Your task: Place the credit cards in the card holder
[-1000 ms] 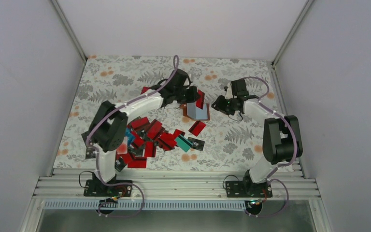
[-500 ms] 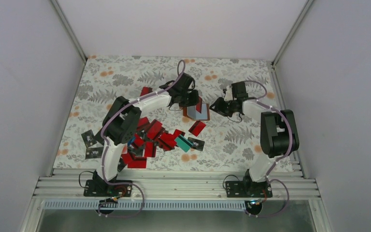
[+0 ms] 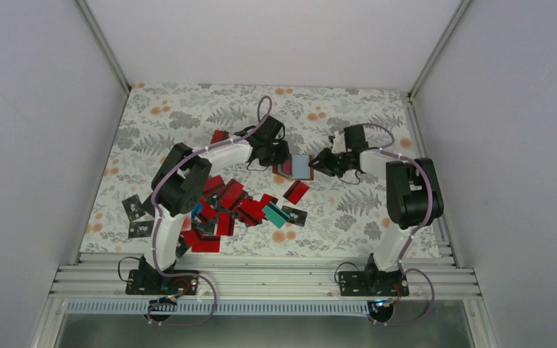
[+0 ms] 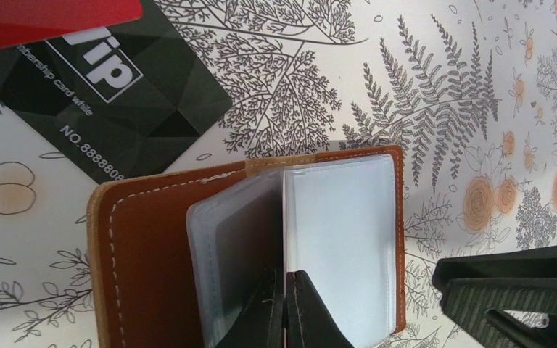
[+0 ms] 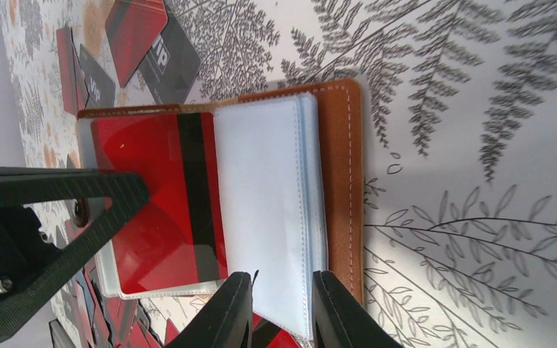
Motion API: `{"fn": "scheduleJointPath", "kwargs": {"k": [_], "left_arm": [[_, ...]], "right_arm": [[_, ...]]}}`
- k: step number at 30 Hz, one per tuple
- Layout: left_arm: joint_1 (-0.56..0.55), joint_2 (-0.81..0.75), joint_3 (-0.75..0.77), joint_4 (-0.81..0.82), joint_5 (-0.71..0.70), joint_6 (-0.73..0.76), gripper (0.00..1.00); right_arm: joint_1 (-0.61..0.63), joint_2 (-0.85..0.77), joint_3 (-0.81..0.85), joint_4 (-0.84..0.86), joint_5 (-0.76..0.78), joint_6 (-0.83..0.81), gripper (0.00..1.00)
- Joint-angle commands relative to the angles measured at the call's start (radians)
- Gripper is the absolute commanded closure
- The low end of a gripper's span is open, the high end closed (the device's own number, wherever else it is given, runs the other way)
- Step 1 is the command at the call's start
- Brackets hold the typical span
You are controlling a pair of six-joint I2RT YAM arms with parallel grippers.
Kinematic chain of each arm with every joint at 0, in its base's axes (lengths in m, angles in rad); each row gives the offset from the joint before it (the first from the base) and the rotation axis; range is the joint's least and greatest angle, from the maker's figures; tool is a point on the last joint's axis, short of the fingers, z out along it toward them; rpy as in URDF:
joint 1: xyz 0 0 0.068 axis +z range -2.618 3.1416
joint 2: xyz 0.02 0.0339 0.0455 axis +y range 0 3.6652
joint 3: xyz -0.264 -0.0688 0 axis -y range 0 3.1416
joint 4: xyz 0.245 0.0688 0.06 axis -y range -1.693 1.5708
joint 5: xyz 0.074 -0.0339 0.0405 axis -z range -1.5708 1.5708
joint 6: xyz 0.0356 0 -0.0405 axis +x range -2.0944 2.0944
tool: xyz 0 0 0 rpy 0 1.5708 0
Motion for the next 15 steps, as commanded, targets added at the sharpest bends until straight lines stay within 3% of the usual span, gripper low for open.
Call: {"fn": "scheduleJointPath", "kwargs": {"k": [1, 15], "left_arm": [[0.011, -0.044, -0.024, 0.001, -0.017, 0.010, 0.98], [0.030, -0.037, -0.064, 0.055, 0.051, -0.015, 0.98]], "right_arm": [[0.020, 0.031, 0.024, 0.029, -0.029, -0.011, 0.76], [0.028, 0.079, 0.033, 0.025, -0.025, -0.009, 0.77]]}}
